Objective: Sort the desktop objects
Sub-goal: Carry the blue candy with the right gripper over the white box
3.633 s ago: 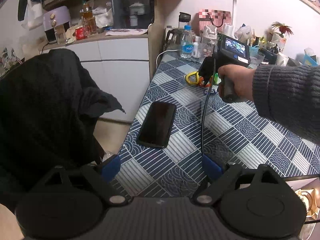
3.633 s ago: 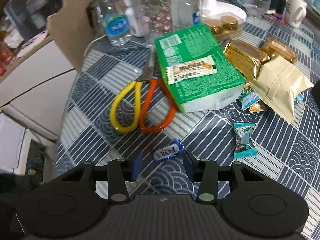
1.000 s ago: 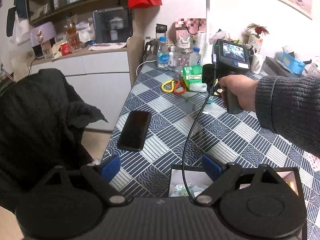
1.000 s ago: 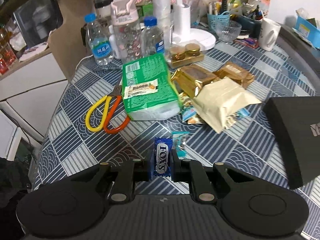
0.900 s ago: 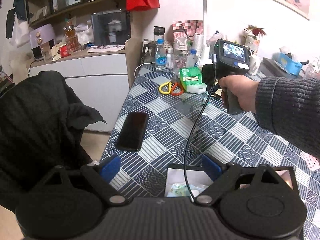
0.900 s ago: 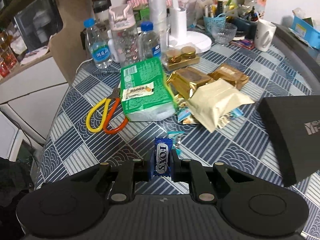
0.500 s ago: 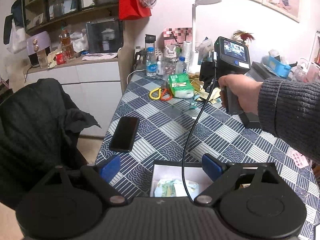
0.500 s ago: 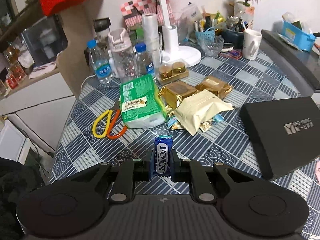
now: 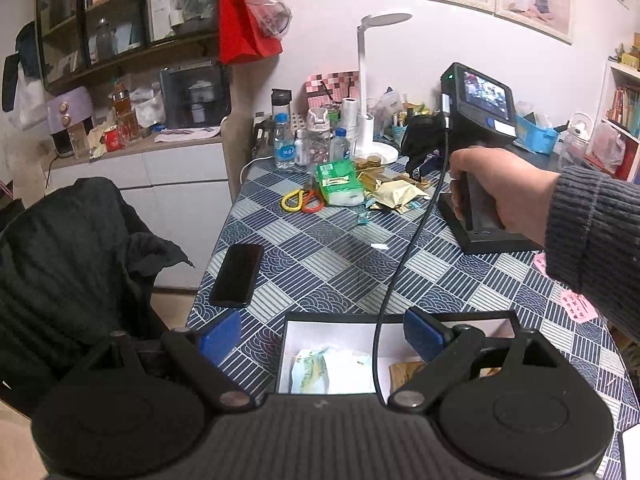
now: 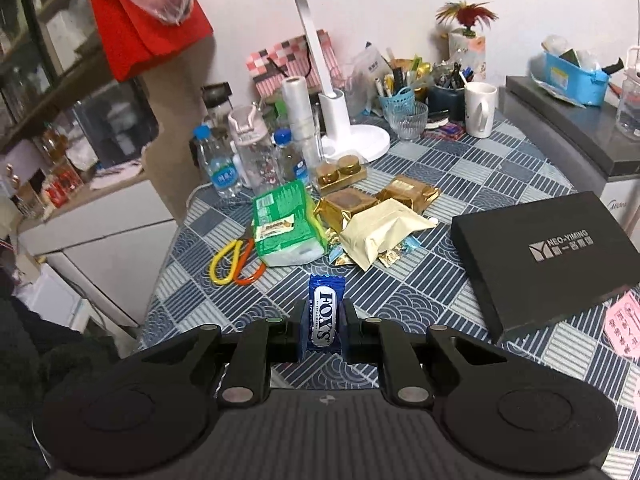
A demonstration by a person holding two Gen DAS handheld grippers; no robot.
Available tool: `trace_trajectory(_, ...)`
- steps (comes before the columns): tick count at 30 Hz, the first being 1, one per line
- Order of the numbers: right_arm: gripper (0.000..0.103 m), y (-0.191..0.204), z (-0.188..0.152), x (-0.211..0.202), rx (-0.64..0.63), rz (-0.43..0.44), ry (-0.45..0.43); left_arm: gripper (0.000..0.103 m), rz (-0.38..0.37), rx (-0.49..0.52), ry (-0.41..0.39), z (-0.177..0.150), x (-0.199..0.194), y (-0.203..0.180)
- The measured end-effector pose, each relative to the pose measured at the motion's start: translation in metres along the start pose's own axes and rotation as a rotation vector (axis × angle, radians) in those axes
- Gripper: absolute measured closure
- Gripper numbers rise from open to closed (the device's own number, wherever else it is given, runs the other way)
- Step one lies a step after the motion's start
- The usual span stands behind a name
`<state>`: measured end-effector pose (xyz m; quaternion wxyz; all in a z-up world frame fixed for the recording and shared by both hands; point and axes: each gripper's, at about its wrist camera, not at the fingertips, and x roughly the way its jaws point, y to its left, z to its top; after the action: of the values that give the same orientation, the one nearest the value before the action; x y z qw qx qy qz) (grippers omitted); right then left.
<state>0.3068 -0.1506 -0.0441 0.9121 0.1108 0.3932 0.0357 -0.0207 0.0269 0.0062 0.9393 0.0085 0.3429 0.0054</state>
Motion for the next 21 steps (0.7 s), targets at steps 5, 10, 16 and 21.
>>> trace_trajectory(5, 0.087, -0.013, -0.015, -0.036, 0.005, 0.037, -0.023, 0.000, -0.004, 0.014, -0.008, -0.006, -0.012, -0.008)
trace_trajectory(10, 0.087, -0.029, -0.036, -0.072, 0.021, 0.075, -0.047, 0.000, -0.008, 0.026, -0.014, -0.011, -0.021, -0.014)
trace_trajectory(16, 0.087, -0.047, -0.067, -0.105, 0.037, 0.128, -0.044, 0.000, -0.003, 0.035, -0.013, -0.015, -0.027, -0.018)
trace_trajectory(21, 0.087, -0.059, -0.096, -0.125, 0.053, 0.171, -0.014, 0.000, 0.005, 0.025, -0.002, -0.019, -0.029, -0.016)
